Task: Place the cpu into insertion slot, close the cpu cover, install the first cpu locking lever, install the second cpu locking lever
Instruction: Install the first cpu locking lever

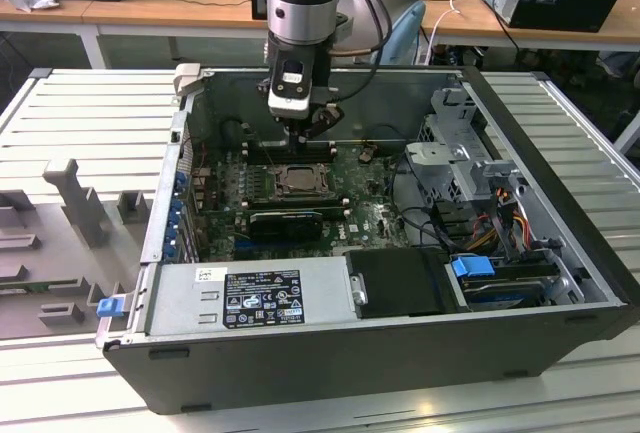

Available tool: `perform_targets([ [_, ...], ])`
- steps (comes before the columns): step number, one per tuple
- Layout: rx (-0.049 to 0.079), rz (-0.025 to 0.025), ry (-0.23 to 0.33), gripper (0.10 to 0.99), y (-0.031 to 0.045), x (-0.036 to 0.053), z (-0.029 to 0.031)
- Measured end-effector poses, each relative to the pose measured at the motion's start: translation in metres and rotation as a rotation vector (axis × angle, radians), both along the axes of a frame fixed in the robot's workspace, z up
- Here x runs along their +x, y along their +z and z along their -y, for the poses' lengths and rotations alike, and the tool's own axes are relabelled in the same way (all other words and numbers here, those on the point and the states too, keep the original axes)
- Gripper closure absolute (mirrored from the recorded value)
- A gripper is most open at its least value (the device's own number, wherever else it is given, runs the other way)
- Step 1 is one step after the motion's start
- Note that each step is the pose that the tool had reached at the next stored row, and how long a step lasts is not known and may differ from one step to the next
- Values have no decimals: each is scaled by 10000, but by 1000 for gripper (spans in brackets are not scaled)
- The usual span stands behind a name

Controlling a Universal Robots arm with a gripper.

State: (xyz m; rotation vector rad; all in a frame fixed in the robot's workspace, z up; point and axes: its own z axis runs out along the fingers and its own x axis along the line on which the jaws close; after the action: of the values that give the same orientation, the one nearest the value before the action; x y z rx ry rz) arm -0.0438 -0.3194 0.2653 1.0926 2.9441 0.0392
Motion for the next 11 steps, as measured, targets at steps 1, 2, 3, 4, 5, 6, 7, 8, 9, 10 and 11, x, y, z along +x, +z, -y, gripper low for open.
perform_targets([
  [1, 0, 0, 110, 980, 0, 0, 0],
  [2, 0, 0, 298, 980, 0, 0, 0],
  [3, 0, 0, 440, 980, 0, 0, 0],
  [4, 0, 0, 541, 980, 0, 0, 0],
  [5, 0, 0, 673, 980, 0, 0, 0],
  [6, 0, 1, 770, 980, 0, 0, 0],
  [7, 0, 0, 889, 980, 0, 0, 0],
  [8, 0, 0, 996, 980, 0, 0, 0],
  [9, 0, 0, 1137, 980, 0, 0, 0],
  [10, 0, 0, 1225, 980, 0, 0, 0],
  [11, 0, 0, 1386, 980, 0, 0, 0],
])
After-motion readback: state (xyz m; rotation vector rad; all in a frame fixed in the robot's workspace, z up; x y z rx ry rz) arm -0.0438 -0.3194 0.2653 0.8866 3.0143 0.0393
